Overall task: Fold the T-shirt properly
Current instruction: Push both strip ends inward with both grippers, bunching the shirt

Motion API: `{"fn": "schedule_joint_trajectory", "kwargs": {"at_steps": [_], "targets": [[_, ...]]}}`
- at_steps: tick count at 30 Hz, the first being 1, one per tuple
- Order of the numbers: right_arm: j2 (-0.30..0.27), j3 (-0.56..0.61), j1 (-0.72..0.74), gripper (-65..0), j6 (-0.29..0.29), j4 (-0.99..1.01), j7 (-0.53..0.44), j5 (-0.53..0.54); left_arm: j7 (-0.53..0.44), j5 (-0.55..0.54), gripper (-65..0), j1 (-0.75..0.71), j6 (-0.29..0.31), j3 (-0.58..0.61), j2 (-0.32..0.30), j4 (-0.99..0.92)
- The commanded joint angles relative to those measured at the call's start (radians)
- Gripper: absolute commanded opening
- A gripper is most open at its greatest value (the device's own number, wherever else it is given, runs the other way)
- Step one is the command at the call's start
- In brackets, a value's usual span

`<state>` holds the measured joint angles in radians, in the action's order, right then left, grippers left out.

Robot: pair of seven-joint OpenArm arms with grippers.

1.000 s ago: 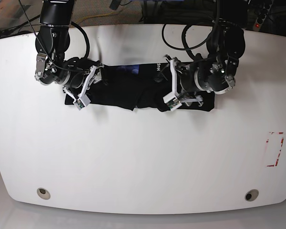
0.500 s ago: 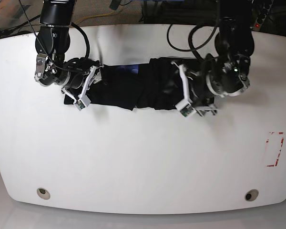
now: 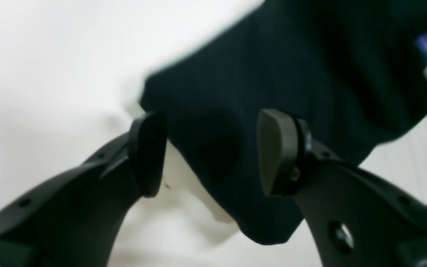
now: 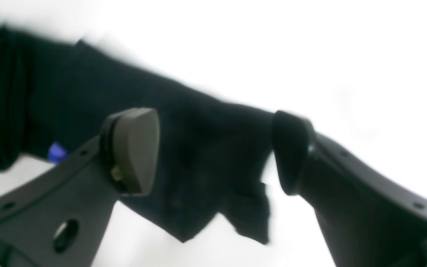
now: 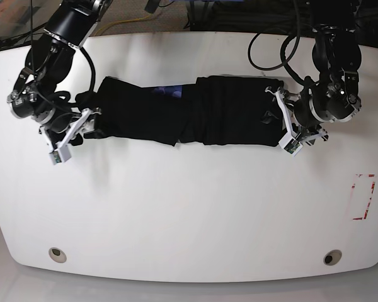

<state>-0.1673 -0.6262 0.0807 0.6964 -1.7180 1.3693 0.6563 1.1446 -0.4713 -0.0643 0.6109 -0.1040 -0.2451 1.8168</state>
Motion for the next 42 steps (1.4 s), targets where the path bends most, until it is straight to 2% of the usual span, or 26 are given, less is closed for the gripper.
{"fn": "schedule_joint_trajectory", "kwargs": {"at_steps": [1,4,6,11,17,25,30,31,33,35,37,38,42], "targets": [[-0.025,-0.068,0.026,-19.7,0.002,0.051,0.0,0.03,-0.018,-0.016,-29.2,0.014,0.005,-0.004,-0.009,-0.035],[-0.064,-0.128,0.032,-19.5,0.002,0.163,0.0,0.046,-0.047,-0.016,-33.1,0.014,0.005,-0.003,-0.009,-0.085],[-0.084,-0.156,0.037,-19.5,0.002,0.25,-0.001,0.056,-0.087,-0.016,-38.3,0.013,0.007,0.003,-0.009,-0.122],[-0.09,-0.16,0.029,-19.5,0.002,0.35,-0.001,0.142,-0.134,-0.016,-47.1,0.016,0.007,0.005,-0.009,-0.217],[-0.062,-0.076,-0.022,-19.5,0.002,0.352,-0.004,0.283,-0.142,-0.016,-48.2,0.014,0.007,0.005,-0.007,-0.231],[0.008,-0.036,-0.023,-20.3,0.002,0.35,-0.014,0.279,-0.142,-0.014,-48.1,0.014,0.002,0.005,-0.009,-0.231],[0.028,0.012,-0.019,-21.4,0.002,0.35,-0.057,0.199,-0.142,-0.014,-47.9,0.014,0.001,0.005,-0.009,-0.233],[0.031,0.012,-0.02,-22.8,0.002,0.35,-0.069,0.188,-0.142,-0.014,-47.9,0.014,0.001,0.005,-0.009,-0.233],[0.033,0.015,-0.02,-31.7,0.002,0.35,-0.098,0.15,-0.142,-0.014,-47.9,0.014,0.001,0.005,-0.009,-0.233],[0.033,0.015,-0.02,-43.9,0.002,0.35,-0.11,0.115,-0.142,-0.014,-47.9,0.014,-0.001,0.005,-0.009,-0.236],[0.031,0.016,-0.02,-60.6,0.002,0.349,-0.115,0.075,-0.142,-0.014,-47.9,0.014,-0.001,0.005,-0.007,-0.254],[0.031,0.016,-0.019,-65.0,0.002,0.347,-0.117,0.067,-0.142,-0.014,-47.9,0.017,-0.001,0.005,-0.006,-0.266],[0.016,0.016,-0.029,-65.0,0.002,0.266,-0.115,0.038,-0.143,-0.014,-47.9,0.024,-0.001,0.008,-0.003,-0.32]]}}
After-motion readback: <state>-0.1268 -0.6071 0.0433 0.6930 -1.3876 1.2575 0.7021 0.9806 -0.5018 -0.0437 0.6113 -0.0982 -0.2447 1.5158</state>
